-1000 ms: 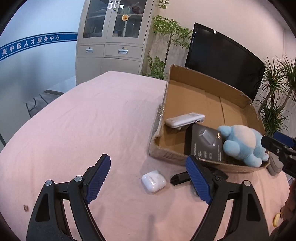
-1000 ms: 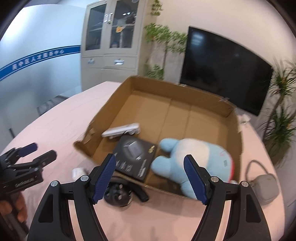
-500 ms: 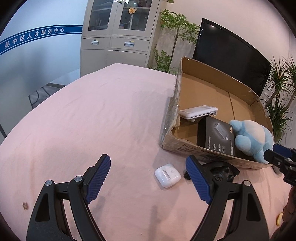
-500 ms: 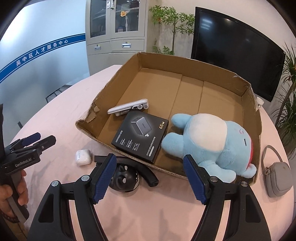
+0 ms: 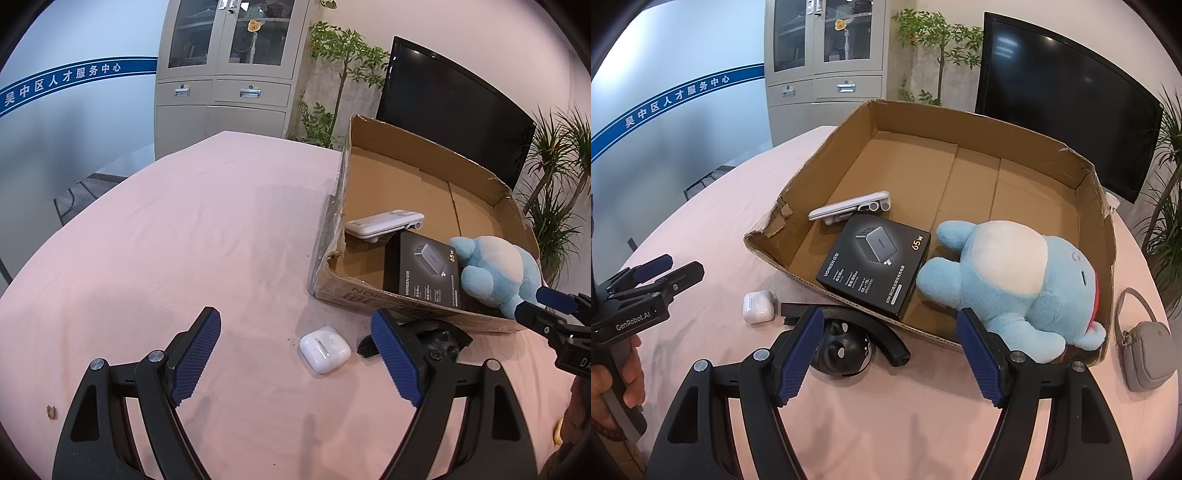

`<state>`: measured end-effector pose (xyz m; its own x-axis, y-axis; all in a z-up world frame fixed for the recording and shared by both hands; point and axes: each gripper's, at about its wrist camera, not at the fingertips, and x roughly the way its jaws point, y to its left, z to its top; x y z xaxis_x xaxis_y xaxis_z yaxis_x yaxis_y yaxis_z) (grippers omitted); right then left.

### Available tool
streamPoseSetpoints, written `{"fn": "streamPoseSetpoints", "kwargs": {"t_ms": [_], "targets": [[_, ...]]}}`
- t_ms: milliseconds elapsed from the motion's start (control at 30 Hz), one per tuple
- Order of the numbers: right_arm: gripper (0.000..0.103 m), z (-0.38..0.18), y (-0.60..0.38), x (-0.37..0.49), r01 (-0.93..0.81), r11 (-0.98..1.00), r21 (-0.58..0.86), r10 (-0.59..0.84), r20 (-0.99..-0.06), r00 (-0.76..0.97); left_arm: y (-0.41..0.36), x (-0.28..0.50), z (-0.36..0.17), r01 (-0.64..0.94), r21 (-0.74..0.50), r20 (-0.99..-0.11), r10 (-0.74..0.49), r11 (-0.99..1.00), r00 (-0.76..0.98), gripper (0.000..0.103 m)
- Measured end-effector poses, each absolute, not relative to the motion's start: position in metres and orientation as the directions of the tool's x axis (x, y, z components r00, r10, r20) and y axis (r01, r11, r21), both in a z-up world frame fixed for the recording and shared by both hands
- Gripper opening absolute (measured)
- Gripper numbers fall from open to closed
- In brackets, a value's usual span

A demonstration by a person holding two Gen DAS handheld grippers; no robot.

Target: Organize objects

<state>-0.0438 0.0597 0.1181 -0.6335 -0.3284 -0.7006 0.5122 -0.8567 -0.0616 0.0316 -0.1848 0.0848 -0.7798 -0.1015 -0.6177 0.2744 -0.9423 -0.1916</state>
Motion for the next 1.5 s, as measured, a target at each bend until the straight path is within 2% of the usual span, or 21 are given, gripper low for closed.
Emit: {"fn": "streamPoseSetpoints", "kwargs": {"t_ms": [400,767,967,1033,1167,1333,1500], "targets": [[0.074,0.112,0.06,-0.044,0.511,-0.858,-0.055,-0.325,-0.712,-0.623,-0.184,0.031,0.085,0.283,-0.172,-0.618,-0.12,-0.943,-0.777,0.083],[0.074,0.1,0.065,-0.05,0.499,-0.865,-0.052,-0.306,-0.734,-0.607,-0.173,0.029,0.081,0.281,-0.086,-0.619,-0.169,-0.956,-0.767,0.083],[0.073,0.082,0.085,-0.061,0.519,-0.854,0.032,-0.349,-0.776,-0.525,-0.132,0.025,0.064,-0.006,-0.007,-0.651,0.01,-1.0,-0.759,0.083],[0.065,0.073,0.089,-0.063,0.525,-0.849,0.064,-0.364,-0.791,-0.492,-0.124,0.021,0.057,-0.064,-0.004,-0.668,0.05,-0.998,-0.742,0.083],[0.062,0.058,0.085,-0.07,0.558,-0.818,0.14,-0.422,-0.806,-0.415,-0.104,0.01,0.045,-0.215,-0.036,-0.688,0.18,-0.976,-0.703,0.083],[0.061,0.052,0.075,-0.077,0.609,-0.756,0.239,-0.525,-0.778,-0.346,-0.086,-0.005,0.031,-0.315,-0.059,-0.701,0.264,-0.947,-0.663,0.083],[0.061,0.049,0.061,-0.079,0.655,-0.708,0.263,-0.562,-0.772,-0.298,-0.076,-0.013,0.023,-0.397,-0.115,-0.698,0.359,-0.91,-0.62,0.081]]}}
